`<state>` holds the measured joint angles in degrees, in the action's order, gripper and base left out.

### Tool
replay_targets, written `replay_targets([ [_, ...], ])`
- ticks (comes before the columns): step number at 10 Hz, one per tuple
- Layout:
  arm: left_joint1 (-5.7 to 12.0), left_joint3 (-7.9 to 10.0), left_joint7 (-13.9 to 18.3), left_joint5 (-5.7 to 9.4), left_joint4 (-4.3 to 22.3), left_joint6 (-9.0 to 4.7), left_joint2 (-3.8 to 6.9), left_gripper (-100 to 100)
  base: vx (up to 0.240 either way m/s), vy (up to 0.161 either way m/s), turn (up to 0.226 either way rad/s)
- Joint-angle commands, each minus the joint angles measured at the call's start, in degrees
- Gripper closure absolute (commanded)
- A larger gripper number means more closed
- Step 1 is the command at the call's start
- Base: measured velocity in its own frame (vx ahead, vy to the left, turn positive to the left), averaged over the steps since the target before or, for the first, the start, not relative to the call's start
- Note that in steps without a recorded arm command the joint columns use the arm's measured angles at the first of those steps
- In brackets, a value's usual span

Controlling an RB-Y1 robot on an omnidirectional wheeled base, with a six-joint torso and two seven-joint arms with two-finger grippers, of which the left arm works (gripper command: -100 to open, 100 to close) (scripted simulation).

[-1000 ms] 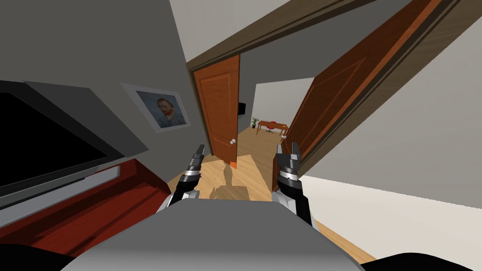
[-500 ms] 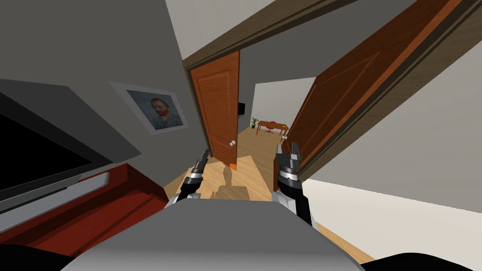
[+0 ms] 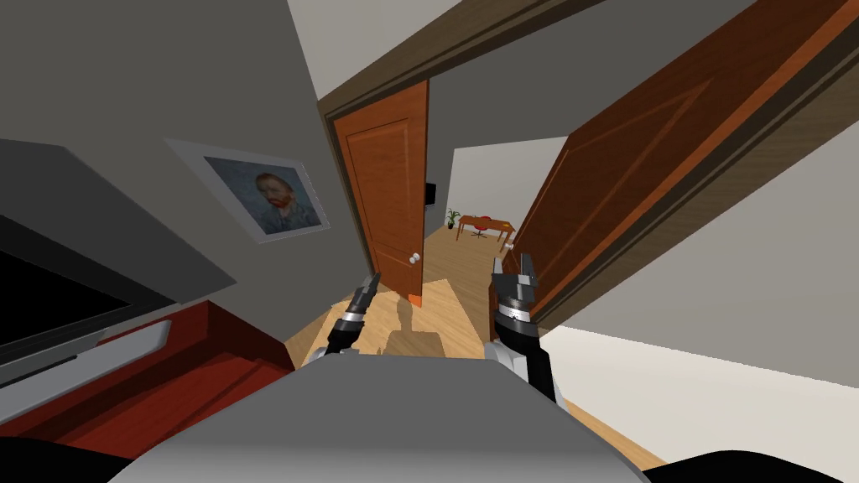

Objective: Push the door open

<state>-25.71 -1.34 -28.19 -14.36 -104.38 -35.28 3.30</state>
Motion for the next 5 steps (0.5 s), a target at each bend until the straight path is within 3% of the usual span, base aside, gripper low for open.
replay_targets([
  [1,0.58,-0.01,-2.4,-1.58,2.4,-0.73,-0.03,-100,0.098,0.056,-0.029],
  [5,1.65,0.09,-7.8,-5.28,8.5,-2.95,-0.18,-100,0.102,0.039,-0.031],
])
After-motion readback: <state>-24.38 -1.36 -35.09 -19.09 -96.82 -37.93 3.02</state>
